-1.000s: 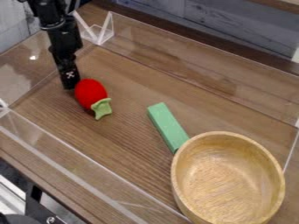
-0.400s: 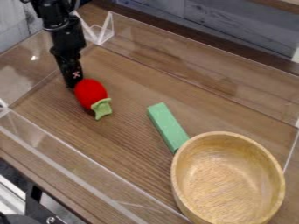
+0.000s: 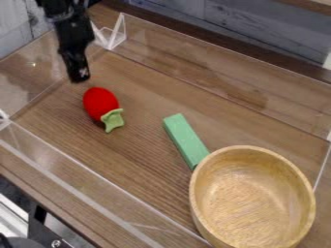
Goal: Move the red object to the right side of the table
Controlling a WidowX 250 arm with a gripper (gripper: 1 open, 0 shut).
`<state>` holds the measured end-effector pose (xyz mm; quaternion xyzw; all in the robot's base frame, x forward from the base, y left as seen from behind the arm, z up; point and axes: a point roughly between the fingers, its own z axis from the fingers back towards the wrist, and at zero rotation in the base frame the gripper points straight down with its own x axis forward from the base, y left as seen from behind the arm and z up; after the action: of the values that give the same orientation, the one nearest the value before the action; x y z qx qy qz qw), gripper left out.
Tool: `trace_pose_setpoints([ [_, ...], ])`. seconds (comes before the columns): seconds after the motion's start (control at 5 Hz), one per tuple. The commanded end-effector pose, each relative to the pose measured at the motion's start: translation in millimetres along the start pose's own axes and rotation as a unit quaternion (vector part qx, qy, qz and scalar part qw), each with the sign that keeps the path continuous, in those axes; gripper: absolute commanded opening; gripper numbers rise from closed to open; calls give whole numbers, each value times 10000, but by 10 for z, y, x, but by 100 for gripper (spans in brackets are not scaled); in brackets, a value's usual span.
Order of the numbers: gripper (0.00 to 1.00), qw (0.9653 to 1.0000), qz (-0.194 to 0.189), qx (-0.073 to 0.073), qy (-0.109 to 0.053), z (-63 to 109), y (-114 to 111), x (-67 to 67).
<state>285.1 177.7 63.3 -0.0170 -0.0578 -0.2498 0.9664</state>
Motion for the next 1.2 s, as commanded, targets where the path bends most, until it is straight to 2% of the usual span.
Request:
trace_pose_setpoints([
  [0.0, 100, 9993, -272, 197, -134, 138, -113, 61],
  [0.2, 100, 9987, -485, 111, -133, 108, -287, 48],
  [0.6, 100, 9956, -929, -72, -65, 49, -461, 98],
  [1.0, 100, 9992, -381, -88, -17, -129, -437, -16],
])
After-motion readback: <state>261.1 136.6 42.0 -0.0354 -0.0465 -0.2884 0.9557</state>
